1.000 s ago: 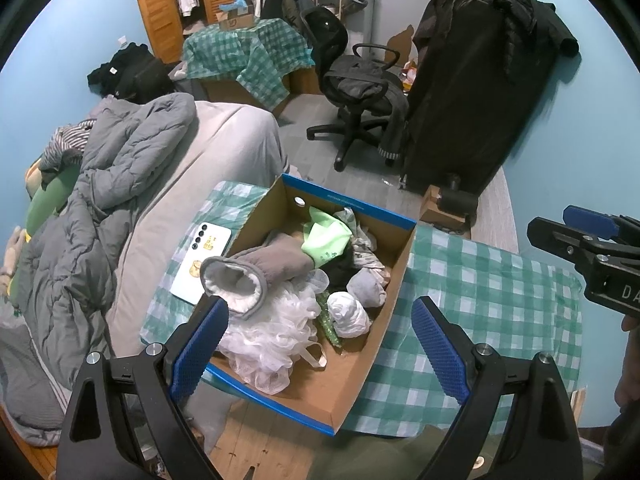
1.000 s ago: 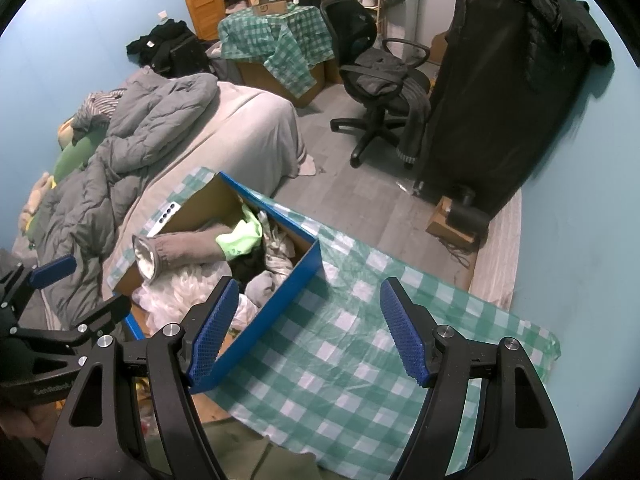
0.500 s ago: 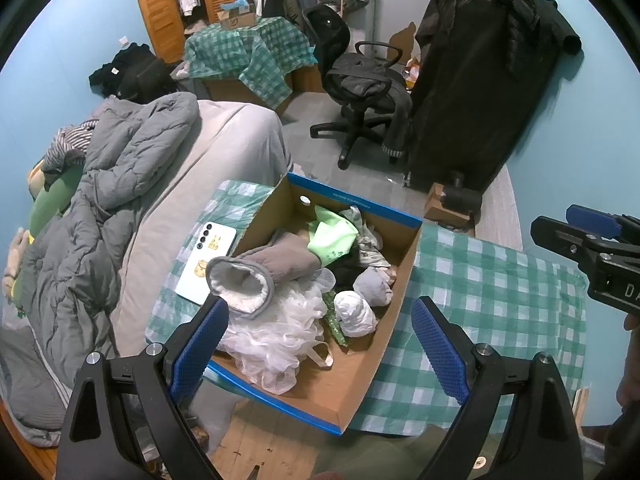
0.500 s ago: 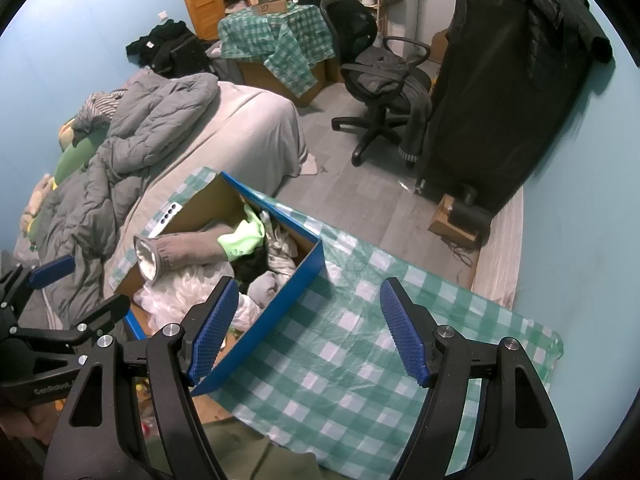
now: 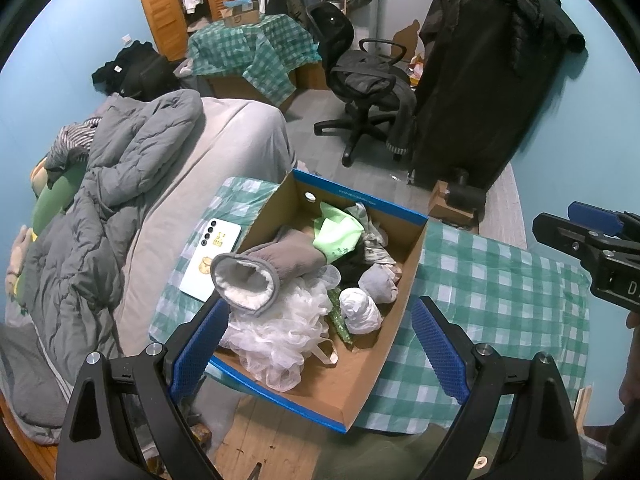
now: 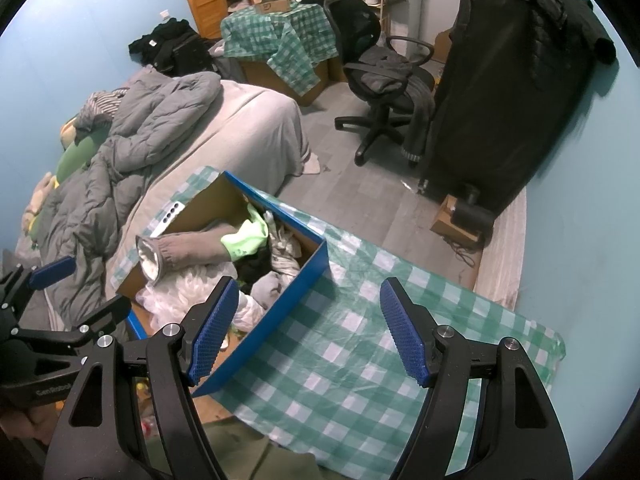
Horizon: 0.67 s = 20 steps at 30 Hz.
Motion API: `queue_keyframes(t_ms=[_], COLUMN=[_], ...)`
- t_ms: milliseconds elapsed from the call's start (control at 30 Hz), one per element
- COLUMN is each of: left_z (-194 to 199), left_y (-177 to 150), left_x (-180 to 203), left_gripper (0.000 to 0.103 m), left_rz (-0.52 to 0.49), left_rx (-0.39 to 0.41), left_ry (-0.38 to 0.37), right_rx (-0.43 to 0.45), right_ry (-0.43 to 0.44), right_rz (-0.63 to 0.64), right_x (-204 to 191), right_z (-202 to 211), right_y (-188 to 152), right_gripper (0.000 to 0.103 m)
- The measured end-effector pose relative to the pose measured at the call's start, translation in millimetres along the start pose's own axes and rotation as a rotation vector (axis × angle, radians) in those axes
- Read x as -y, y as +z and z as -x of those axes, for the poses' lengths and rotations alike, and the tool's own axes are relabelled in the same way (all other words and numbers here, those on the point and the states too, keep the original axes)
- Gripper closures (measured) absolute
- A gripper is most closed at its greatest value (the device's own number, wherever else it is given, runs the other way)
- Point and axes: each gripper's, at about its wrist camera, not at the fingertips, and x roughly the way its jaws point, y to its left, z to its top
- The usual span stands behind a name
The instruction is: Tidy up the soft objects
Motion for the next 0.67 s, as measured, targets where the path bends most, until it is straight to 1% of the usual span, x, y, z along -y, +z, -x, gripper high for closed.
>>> queue_keyframes(t_ms=[133, 333, 667], left_z=[1, 1, 2], left_y=[-5, -4, -11], left_x=[-9, -8, -13], left_gripper=[0.009, 0.009, 0.009], left_rz=[0.007, 0.005, -0.001], left_rx=[-0.003, -0.005, -0.01], left_ry=[0.004, 0.003, 0.003], right_rx=[0.001, 0.0, 0.002], right_ry=[0.0, 0.0, 0.0], right_rz=[0.0, -0.002, -0.004], right_x=[0, 1, 0], right_z=[0, 0, 0], right_y=[0, 0, 1], right_gripper=[0.03, 0.03, 0.03])
